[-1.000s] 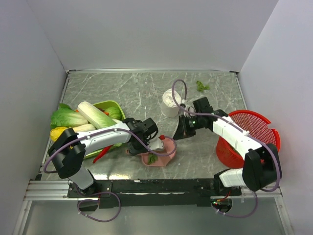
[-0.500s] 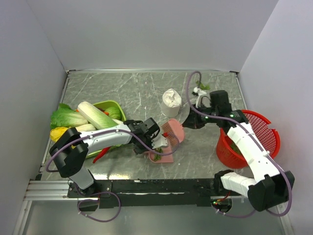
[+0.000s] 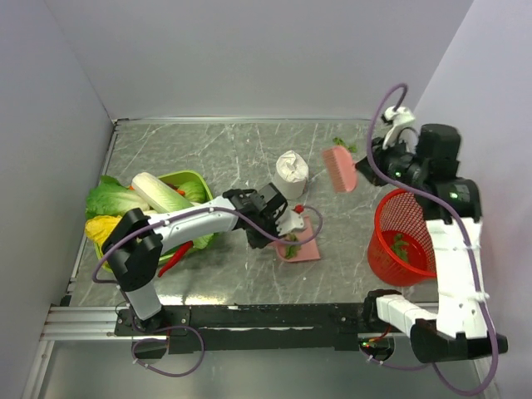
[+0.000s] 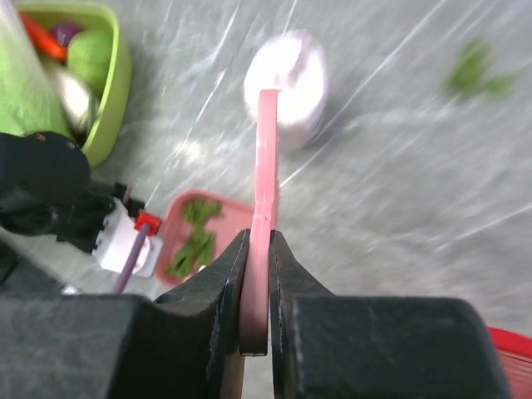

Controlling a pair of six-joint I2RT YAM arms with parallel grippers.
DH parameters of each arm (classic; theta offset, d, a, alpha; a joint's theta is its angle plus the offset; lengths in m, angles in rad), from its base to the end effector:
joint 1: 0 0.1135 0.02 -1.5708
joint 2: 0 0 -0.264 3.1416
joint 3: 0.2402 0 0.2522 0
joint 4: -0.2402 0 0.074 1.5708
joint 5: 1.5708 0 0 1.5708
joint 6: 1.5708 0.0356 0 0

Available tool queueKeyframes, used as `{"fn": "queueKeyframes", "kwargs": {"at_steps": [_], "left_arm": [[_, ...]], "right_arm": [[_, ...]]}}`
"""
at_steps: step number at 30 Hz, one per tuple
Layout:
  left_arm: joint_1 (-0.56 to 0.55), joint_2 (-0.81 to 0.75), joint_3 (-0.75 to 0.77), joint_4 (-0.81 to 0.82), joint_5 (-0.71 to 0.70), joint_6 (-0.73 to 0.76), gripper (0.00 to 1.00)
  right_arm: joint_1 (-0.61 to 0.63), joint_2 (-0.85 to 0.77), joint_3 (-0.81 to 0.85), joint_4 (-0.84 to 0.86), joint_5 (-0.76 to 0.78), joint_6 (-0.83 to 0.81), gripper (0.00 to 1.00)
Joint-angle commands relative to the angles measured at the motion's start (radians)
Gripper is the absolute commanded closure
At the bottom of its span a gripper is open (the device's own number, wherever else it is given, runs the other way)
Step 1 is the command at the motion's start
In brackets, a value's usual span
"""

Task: Sweep away the paper scraps from the table

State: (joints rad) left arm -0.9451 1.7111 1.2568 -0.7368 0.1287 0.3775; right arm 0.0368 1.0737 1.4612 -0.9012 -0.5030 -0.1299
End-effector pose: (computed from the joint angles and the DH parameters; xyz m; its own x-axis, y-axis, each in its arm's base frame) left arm 0.1977 -0.2814 0.2198 -0.1991 0.8997 -0.3885 0.9737 0.2266 0.0258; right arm 0.1891 0.0241 0.4420 -0.4284 -0.1293 -0.8943 -0.5116 0.8505 0.1221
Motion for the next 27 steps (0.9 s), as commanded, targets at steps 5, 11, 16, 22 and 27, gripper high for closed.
{"fn": "queueKeyframes", "kwargs": {"at_steps": [5,11,16,22,27], "left_arm": [[-0.009,-0.016,0.249,-0.087,0.146,-0.083,0.99],[-0.009,-0.033,0.334,-0.192,0.183,-0.016,0.99],[-0.009,0.036,0.537,-0.274,0.128,-0.015,0.99],[-0.009,0.157,0.766,-0.34,0.091,-0.014,0.99],[-0.011,0.217,0.907,-0.36,0.057,-0.019,0.99]], "right_arm": [[-0.017,-0.126,0.133,-0.025,0.434,-0.042,1.0],[-0.021,-0.138,0.146,0.01,0.485,0.041,1.0],[-0.138,-0.107,0.26,-0.008,0.385,0.128,1.0],[-0.196,-0.12,0.203,0.044,0.347,0.208,1.0],[-0.299,-0.087,0.238,0.03,0.212,0.299,1.0]]}}
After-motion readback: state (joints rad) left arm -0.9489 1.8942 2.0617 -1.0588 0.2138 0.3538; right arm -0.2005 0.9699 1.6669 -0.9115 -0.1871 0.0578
